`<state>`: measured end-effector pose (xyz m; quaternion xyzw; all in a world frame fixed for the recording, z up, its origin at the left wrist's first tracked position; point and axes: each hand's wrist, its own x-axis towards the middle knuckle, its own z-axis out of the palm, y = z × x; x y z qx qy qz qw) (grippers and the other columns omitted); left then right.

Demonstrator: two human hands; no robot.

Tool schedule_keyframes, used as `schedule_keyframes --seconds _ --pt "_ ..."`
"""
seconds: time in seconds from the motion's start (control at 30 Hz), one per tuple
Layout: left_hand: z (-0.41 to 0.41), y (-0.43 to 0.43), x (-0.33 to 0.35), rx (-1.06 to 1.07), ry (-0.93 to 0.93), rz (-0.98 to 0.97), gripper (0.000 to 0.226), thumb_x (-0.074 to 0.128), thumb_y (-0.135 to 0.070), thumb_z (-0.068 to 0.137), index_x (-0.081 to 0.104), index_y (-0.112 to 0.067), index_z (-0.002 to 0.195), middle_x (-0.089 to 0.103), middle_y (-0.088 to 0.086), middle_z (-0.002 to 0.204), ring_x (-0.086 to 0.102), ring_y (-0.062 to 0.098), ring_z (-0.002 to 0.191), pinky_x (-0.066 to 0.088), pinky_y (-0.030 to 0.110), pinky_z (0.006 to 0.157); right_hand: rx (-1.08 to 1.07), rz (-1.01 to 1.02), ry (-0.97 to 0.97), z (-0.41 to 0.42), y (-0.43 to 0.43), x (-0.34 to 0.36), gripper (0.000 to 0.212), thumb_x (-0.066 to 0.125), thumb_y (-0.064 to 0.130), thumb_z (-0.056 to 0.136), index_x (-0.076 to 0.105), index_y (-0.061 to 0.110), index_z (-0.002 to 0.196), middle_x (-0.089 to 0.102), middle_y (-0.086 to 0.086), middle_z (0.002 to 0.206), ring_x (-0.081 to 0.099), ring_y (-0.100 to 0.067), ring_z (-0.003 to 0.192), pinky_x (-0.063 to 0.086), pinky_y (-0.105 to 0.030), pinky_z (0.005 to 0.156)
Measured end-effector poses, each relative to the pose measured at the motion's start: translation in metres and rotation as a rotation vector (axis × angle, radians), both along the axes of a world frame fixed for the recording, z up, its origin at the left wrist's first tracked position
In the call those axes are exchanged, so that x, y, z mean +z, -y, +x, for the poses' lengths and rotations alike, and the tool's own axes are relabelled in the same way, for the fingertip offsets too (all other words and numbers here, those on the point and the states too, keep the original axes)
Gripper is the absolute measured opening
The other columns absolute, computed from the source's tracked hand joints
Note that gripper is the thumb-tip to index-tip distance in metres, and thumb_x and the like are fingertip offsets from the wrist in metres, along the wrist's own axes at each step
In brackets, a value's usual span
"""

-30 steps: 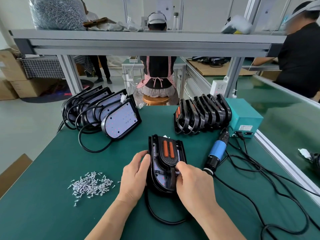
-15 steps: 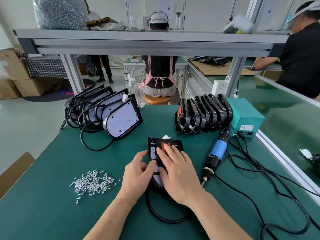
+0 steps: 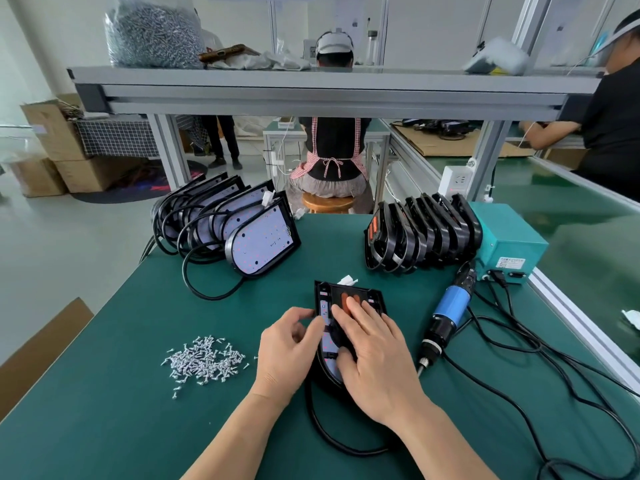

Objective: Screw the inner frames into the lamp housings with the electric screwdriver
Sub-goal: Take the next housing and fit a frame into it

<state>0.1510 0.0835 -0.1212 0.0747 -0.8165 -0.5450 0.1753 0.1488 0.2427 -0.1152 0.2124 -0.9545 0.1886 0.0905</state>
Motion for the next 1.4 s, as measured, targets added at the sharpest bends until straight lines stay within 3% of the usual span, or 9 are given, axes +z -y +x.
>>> schedule_keyframes --seconds 0.23,0.33,0.47,0.57,0.77,0.97,1.07,1.2,1.4 --pt "0.011 0.051 0.018 0.168 0.042 -0.457 0.013 0.068 -0.011 0.086 0.070 -0.023 0.080 0.063 -0.014 0.076 0.051 0.019 0.087 0.038 0.031 0.074 0.031 -0.021 0.050 0.002 -0.002 0.008 0.055 0.037 0.040 0.106 0.024 0.037 0.160 0.009 0.013 0.169 0.002 -0.009 0.156 -0.002 -0.025 0.124" --pt "0.019 0.085 0.031 0.040 0.263 -0.561 0.019 0.069 -0.018 0.085 0.064 -0.033 0.074 0.066 -0.013 0.078 0.052 0.019 0.093 0.043 0.034 0.084 -0.007 -0.347 0.123 0.003 -0.004 0.022 0.049 0.044 0.040 0.106 0.046 0.026 0.152 0.033 0.013 0.161 0.019 -0.007 0.153 0.007 -0.019 0.122" --pt "0.021 0.092 0.043 -0.107 0.384 -0.745 0.014 0.072 -0.031 0.086 0.059 -0.034 0.082 0.063 -0.016 0.091 0.048 0.014 0.101 0.038 0.030 0.090 -0.357 -0.514 -0.022 -0.016 -0.041 0.036 0.031 0.062 0.025 0.097 0.065 0.015 0.126 0.060 -0.002 0.129 0.056 -0.019 0.119 0.041 -0.033 0.106" --pt "0.019 0.086 0.045 -0.156 0.436 -0.905 0.016 0.068 -0.031 0.090 0.054 -0.035 0.083 0.059 -0.016 0.095 0.047 0.014 0.105 0.036 0.028 0.089 -0.630 -0.435 0.078 -0.037 -0.087 0.040 0.021 0.062 0.033 0.095 0.056 0.014 0.102 0.054 -0.007 0.107 0.055 -0.027 0.089 0.047 -0.040 0.081" --pt "0.017 0.082 0.046 -0.193 0.465 -0.969 0.032 0.059 -0.022 0.094 0.040 -0.034 0.072 0.061 -0.008 0.093 0.053 0.018 0.099 0.043 0.029 0.083 -0.760 -0.210 0.356 -0.059 -0.100 0.028 0.065 0.060 0.065 0.089 0.032 0.009 0.103 0.051 -0.006 0.089 0.057 -0.034 0.092 0.042 -0.039 0.071" --pt "0.015 0.062 0.039 0.015 0.173 -0.388 0.019 0.065 -0.010 0.092 0.067 -0.028 0.090 0.065 -0.008 0.074 0.058 0.008 0.071 0.046 0.023 0.062 -0.864 -0.455 0.329 -0.065 -0.095 0.019 0.052 0.070 0.042 0.078 0.037 0.009 0.102 0.057 -0.004 0.080 0.056 -0.024 0.070 0.038 -0.034 0.056" --pt "0.012 0.053 0.042 0.037 0.094 -0.059 0.028 0.071 -0.007 0.089 0.075 -0.031 0.076 0.073 -0.007 0.075 0.060 0.000 0.068 0.044 0.014 0.064 -0.830 -0.892 0.432 -0.060 -0.103 0.018 0.042 0.071 0.039 0.078 0.052 0.009 0.100 0.060 -0.004 0.084 0.059 -0.023 0.070 0.046 -0.035 0.061" --pt "0.013 0.032 0.048 0.030 0.041 0.197 0.027 0.074 -0.002 0.086 0.078 -0.025 0.074 0.075 -0.003 0.079 0.060 0.000 0.069 0.046 0.009 0.065 -0.626 -1.591 0.544 -0.053 -0.107 0.028 0.017 0.064 0.023 0.088 0.052 0.012 0.085 0.049 -0.004 0.069 0.050 -0.013 0.045 0.038 -0.019 0.037" --pt "0.023 -0.009 0.061 -0.161 0.121 0.502 0.022 0.072 0.004 0.084 0.078 -0.016 0.078 0.076 0.013 0.079 0.066 0.015 0.071 0.050 0.025 0.071 -0.259 -1.945 0.474 -0.036 -0.097 0.053 0.028 0.066 0.035 0.093 0.059 0.013 0.107 0.060 -0.007 0.071 0.052 -0.016 0.052 0.044 -0.020 0.044"
